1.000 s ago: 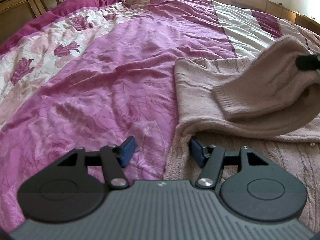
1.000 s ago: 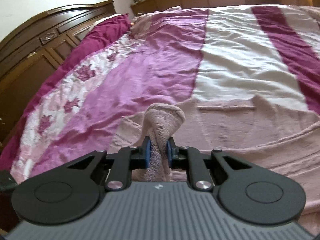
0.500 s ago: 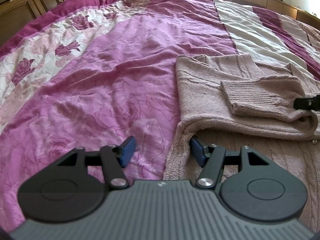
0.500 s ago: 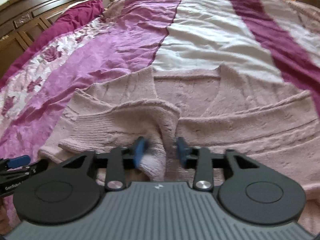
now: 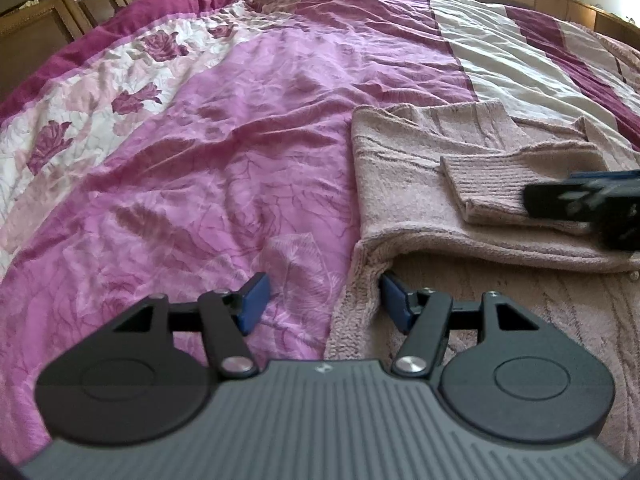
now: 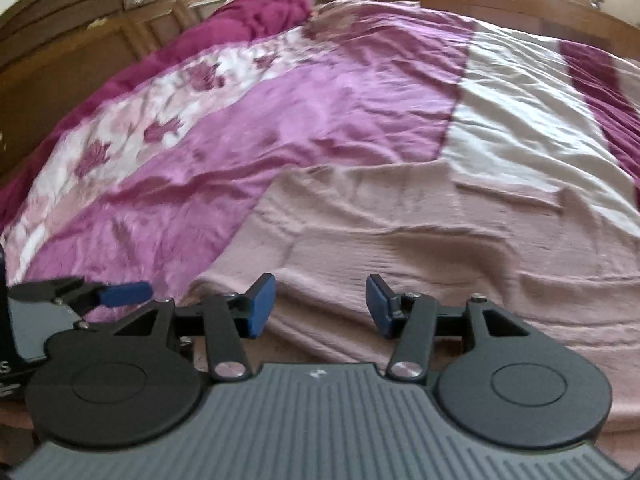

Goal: Fold small clothes

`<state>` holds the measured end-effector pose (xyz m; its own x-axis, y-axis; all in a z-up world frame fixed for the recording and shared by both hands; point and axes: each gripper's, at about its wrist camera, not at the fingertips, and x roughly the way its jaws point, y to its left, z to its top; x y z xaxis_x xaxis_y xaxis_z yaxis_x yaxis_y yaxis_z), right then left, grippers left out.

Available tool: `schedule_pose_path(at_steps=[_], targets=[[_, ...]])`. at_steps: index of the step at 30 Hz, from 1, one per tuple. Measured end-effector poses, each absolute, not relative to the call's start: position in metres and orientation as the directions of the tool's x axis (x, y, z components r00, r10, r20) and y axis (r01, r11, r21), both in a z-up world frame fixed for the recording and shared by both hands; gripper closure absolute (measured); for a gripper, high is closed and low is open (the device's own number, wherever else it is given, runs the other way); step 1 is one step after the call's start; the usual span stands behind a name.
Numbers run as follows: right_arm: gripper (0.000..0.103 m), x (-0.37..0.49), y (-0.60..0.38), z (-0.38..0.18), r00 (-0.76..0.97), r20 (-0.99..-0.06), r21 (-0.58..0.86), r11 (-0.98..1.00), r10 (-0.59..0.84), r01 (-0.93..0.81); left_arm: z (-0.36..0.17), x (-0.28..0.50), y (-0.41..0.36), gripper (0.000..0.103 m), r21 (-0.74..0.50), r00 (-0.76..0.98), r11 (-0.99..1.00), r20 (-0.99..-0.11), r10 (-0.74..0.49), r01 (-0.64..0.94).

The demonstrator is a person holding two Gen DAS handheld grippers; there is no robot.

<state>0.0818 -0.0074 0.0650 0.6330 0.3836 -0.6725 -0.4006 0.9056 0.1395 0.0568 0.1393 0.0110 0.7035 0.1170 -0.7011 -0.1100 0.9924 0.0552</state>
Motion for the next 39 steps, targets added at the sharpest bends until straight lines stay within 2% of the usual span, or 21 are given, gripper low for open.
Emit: schedule_pose_path(at_steps=[7,9,11,12,19,26,32,39], targets=[[0.047,0.092,0.012,0.038,0.626,-0.705,0.071,0.912,0.333,-0.405,0.01,0.057,0.139,0.039,0.051,0.703,0.992,-0.702,0.115,-0.111],[0.066,0.094,0.01,0.036,0.644,-0.696,0.053,0.918,0.316,-0.393,0.01,0.057,0.139,0.039,0.053,0.704,0.992,-0.701,0.116,-0.111],[0.091,0.096,0.005,0.036,0.656,-0.692,0.04,0.924,0.301,-0.381,0.01,0.057,0.139,0.039,0.055,0.704,0.992,-0.701,0.117,-0.111],[0.093,0.096,0.001,0.039,0.66,-0.686,0.053,0.926,0.307,-0.374,0.01,0.057,0.139,0.039,0.055,0.703,0.992,-0.701,0.117,-0.111],[0.095,0.091,-0.049,0.082,0.76,-0.577,0.132,0.953,0.298,-0.274,0.009,0.057,0.139,0.038,0.057,0.703,0.992,-0.701,0.119,-0.112],[0.095,0.081,-0.122,0.117,0.838,-0.505,0.179,0.975,0.206,-0.132,0.009,0.057,0.14,0.038,0.059,0.703,0.992,-0.701,0.122,-0.114],[0.095,0.067,-0.184,0.11,0.85,-0.518,0.191,0.982,0.091,0.011,0.009,0.057,0.139,0.038,0.058,0.703,0.992,-0.701,0.121,-0.113],[0.095,0.053,-0.233,0.062,0.806,-0.591,0.202,0.966,-0.01,0.16,0.008,0.057,0.139,0.038,0.072,0.701,0.991,-0.701,0.133,-0.116]])
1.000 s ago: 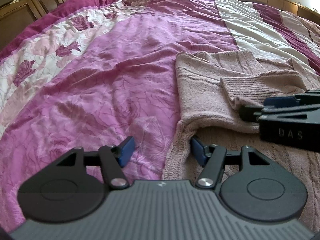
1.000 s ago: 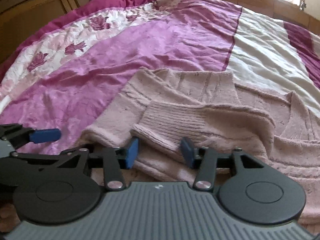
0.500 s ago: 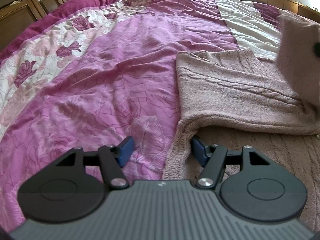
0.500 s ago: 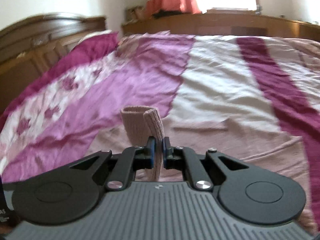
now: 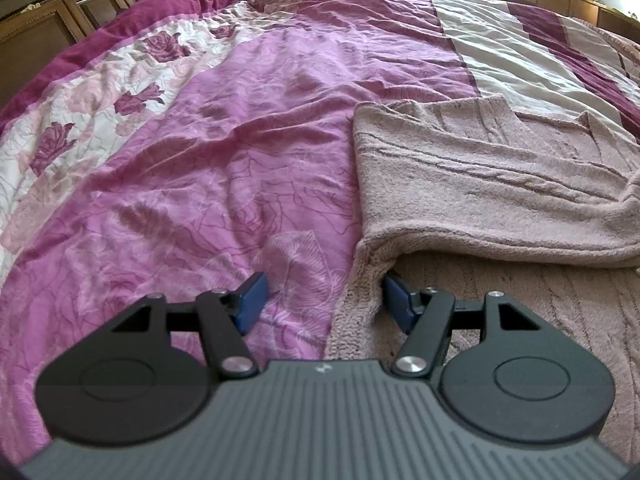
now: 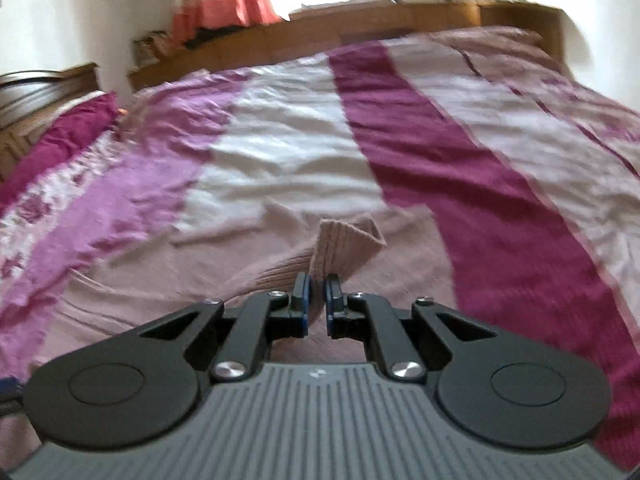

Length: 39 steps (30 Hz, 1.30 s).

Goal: Fold small clothes

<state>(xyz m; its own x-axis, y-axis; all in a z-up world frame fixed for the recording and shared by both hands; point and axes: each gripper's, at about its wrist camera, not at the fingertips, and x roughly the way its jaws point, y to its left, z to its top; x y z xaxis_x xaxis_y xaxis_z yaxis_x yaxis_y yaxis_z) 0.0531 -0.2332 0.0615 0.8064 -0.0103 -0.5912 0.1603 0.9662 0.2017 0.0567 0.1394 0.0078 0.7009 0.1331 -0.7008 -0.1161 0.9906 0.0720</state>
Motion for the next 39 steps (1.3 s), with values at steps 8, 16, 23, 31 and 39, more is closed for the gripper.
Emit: schedule_pose_path(at_steps=[8,16,23,31,39], targets=[[0.09,0.033,-0.26,0.022,0.744,-0.668,0.33,0.904,0.021,0.271,0.009,0.056,0.136,0.038,0.086,0.698,0.989,-0.702,0.144,-0.118],[0.056,0.022,-0.253,0.055,0.794,-0.607,0.321,0.909,-0.017,0.265,0.023,0.051,0.133,0.038,0.074,0.699,0.989,-0.701,0.141,-0.125],[0.056,0.047,-0.253,0.049,0.81,-0.586,0.328,0.923,0.031,0.202,0.048,0.053,0.123,0.038,0.053,0.749,0.994,-0.654,0.107,-0.095],[0.055,0.07,-0.249,0.019,0.778,-0.628,0.294,0.935,0.032,0.198,0.035,0.074,0.105,0.038,0.088,0.727,0.993,-0.677,0.114,-0.074],[0.054,0.059,-0.265,0.016,0.801,-0.596,0.373,0.902,0.055,0.216,0.034,0.066,0.109,0.038,0.098,0.716,0.991,-0.686,0.132,-0.088]])
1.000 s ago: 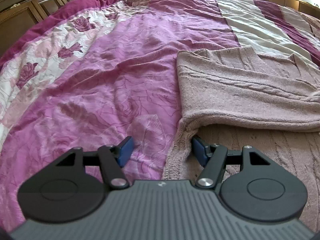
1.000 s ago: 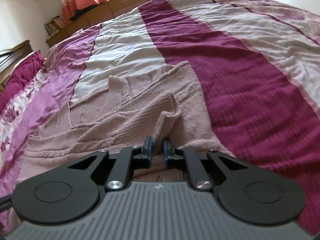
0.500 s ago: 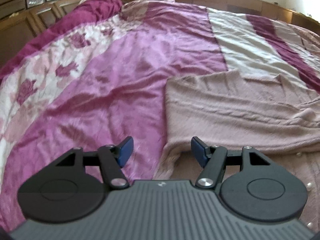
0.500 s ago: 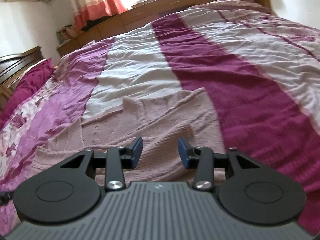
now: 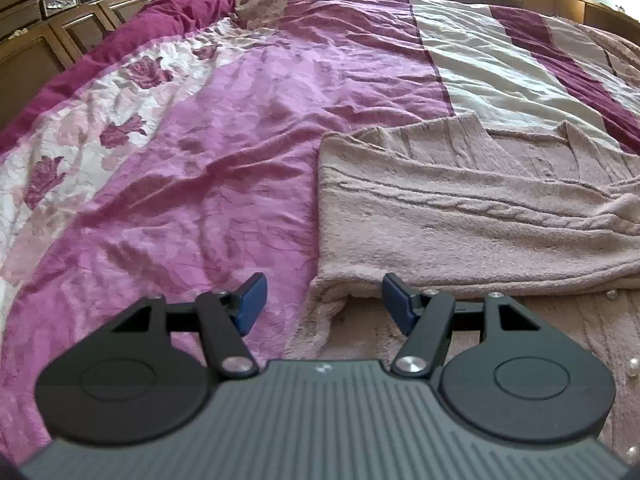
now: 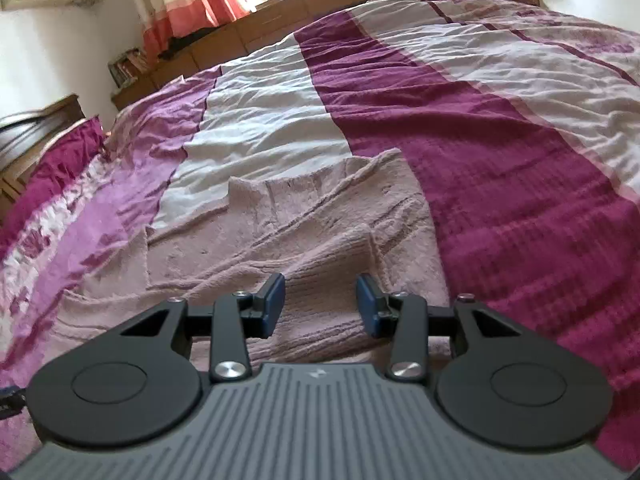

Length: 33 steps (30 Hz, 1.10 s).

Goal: Fold small clothes
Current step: 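Move both grippers over the cardigan to its hem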

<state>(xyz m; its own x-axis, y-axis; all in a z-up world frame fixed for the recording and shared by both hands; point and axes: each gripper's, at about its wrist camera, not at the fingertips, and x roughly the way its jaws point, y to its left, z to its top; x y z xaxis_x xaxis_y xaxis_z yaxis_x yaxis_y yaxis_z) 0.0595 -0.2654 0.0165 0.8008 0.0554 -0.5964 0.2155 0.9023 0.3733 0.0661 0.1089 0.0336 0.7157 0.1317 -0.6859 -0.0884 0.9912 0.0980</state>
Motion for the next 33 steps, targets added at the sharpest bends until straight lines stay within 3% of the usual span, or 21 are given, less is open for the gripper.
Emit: schedule_pose_path(at_steps=[7,15,33], targets=[[0.036,0.03,-0.264,0.033,0.807,-0.583,0.392,0.902,0.094,0.178,0.044,0.052,0.121,0.038,0.075,0.705,0.993,-0.7,0.115,-0.088],[0.032,-0.012,-0.265,0.044,0.784,-0.601,0.401,0.907,0.156,0.127,0.042,0.029,0.144,0.038,0.019,0.633,0.999,-0.773,0.037,-0.036],[0.031,-0.089,-0.28,0.051,0.721,-0.67,0.364,0.925,0.177,0.11,0.036,-0.021,0.15,0.038,-0.02,0.546,0.998,-0.836,-0.051,0.063]])
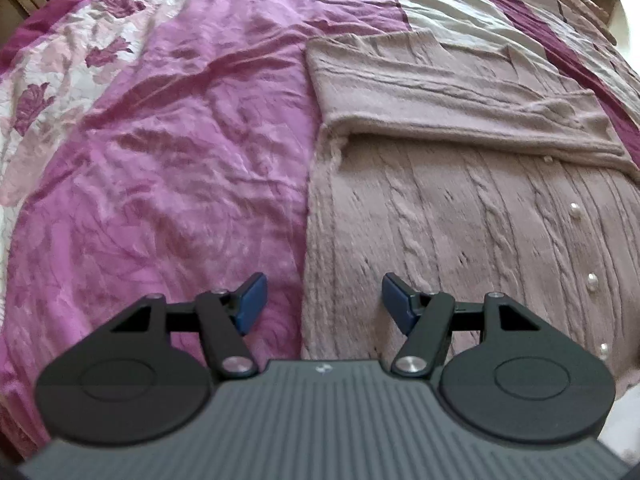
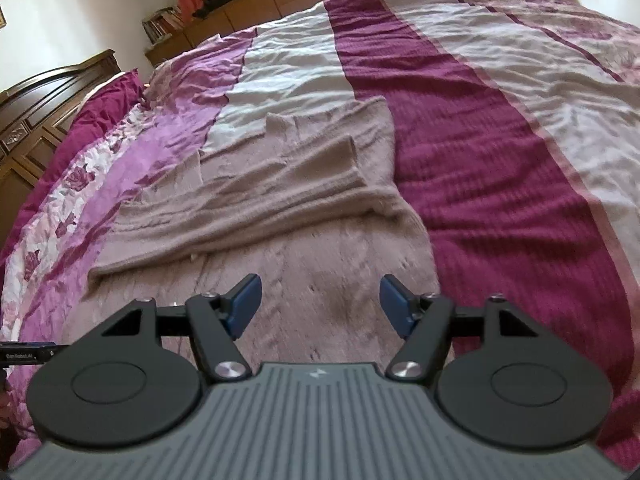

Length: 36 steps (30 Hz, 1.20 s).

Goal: Fold small clothes
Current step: 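Move both grippers over the cardigan to its hem, then pinch the cardigan hem with the left gripper while the right gripper pinches it too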

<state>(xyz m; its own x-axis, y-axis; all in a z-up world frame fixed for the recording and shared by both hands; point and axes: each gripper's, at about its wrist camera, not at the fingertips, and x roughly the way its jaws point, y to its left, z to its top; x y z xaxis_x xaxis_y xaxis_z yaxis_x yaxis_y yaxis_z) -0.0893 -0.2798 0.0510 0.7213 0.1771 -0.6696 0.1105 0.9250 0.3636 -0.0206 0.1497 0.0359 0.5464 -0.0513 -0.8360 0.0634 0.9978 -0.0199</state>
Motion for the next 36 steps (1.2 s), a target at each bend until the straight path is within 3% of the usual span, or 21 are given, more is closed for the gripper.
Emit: schedule_pose_path(at_steps=[17,25,27,30,36], targets=[[0.03,-0.127,-0.294,0.033,0.625,-0.757,0.348,0.927,0.191,0.137,0.03,-0.047,0.151,0.038,-0.075,0.52,0.994,-0.848,-0.105,0.078],[0.03,-0.135,-0.288,0.037,0.61,-0.789,0.224,0.958,0.068,0.182,0.029,-0.05,0.147,0.038,-0.021,0.515,0.997,-0.855,-0.057,0.075],[0.03,-0.135,-0.291,0.032,0.591,-0.799,0.251,0.954,0.107,0.166,0.026,-0.048,0.147,0.038,-0.032,0.502,0.996,-0.862,-0.067,0.079],[0.03,-0.133,-0.297,0.015,0.56,-0.786,0.401,0.906,0.264,0.135,0.021,-0.044,0.146,0.038,-0.09,0.484,0.993,-0.867,-0.118,0.081],[0.029,-0.128,-0.285,0.011,0.56,-0.77,0.41,0.91,0.306,0.067,0.018,-0.037,0.136,0.039,-0.114,0.472,0.987,-0.868,-0.155,0.114]])
